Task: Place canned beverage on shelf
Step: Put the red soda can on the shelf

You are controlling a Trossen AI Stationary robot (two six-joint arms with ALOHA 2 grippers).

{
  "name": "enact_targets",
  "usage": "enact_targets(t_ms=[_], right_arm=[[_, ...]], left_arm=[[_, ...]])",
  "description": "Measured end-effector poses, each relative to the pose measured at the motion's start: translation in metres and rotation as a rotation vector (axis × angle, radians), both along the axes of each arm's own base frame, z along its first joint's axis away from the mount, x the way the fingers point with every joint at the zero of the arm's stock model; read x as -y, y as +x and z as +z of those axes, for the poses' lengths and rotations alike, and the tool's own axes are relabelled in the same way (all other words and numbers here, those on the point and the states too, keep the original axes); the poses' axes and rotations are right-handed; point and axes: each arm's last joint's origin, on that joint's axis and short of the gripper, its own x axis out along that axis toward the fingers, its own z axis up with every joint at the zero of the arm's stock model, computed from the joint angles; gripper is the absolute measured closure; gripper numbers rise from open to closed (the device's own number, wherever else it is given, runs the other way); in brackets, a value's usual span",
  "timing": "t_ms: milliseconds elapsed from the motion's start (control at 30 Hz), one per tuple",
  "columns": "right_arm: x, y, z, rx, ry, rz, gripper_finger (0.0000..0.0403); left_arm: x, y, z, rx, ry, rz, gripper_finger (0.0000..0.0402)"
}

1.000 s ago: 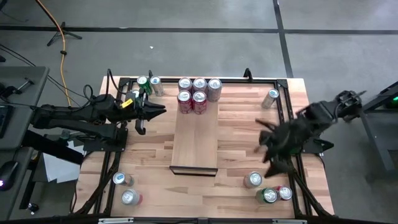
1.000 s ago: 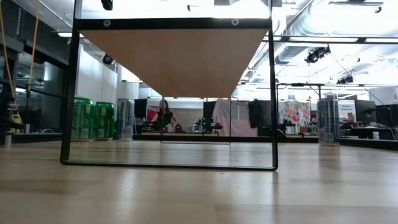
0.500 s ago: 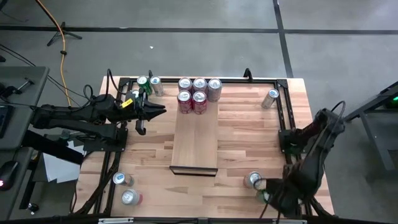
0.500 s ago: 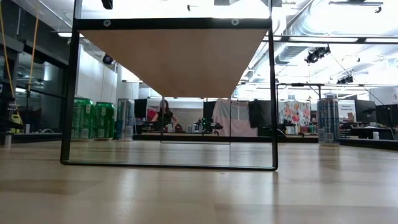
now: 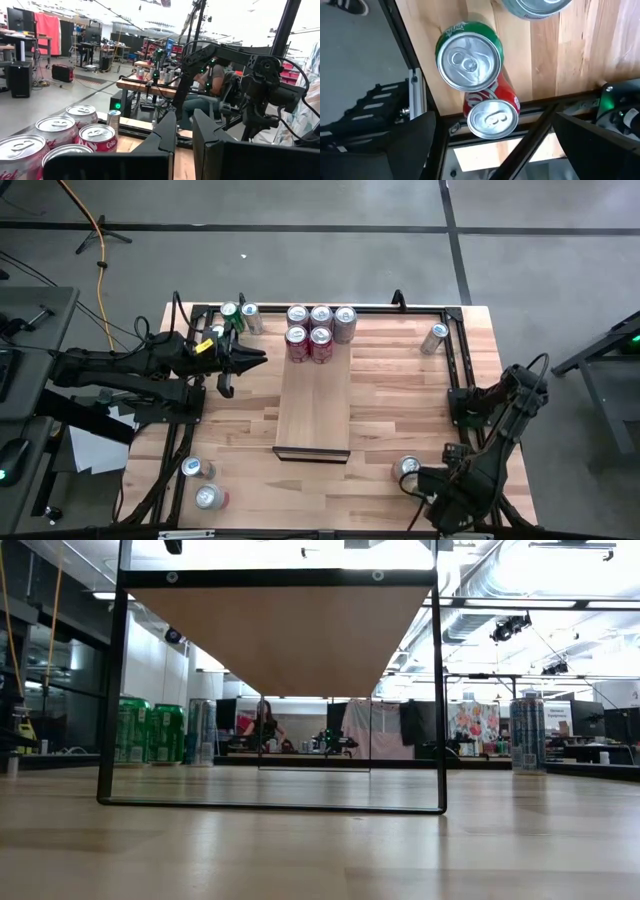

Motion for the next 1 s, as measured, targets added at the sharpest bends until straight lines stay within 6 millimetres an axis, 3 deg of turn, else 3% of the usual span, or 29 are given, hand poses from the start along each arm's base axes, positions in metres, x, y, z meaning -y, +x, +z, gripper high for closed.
enact_targets(t_ms=[200,400,1000], right_arm=[[-0.009,-0.014,-0.001,0.028,-0.028,0.04,0.0015],[-0.008,-0.031,-0.019,-0.008,-0.044,0.018,0.0015],[-0.003,-0.034,-0.065,-0.009,0.019,0.112,0.0015]], left_arm=[[0.0,0.0,0.0,0.001,-0.002,0.0,0.0401],[0.0,0.0,0.0,0.001,-0.002,0.0,0.0401],[0.0,0.0,0.0,0.001,-0.002,0.0,0.0398]])
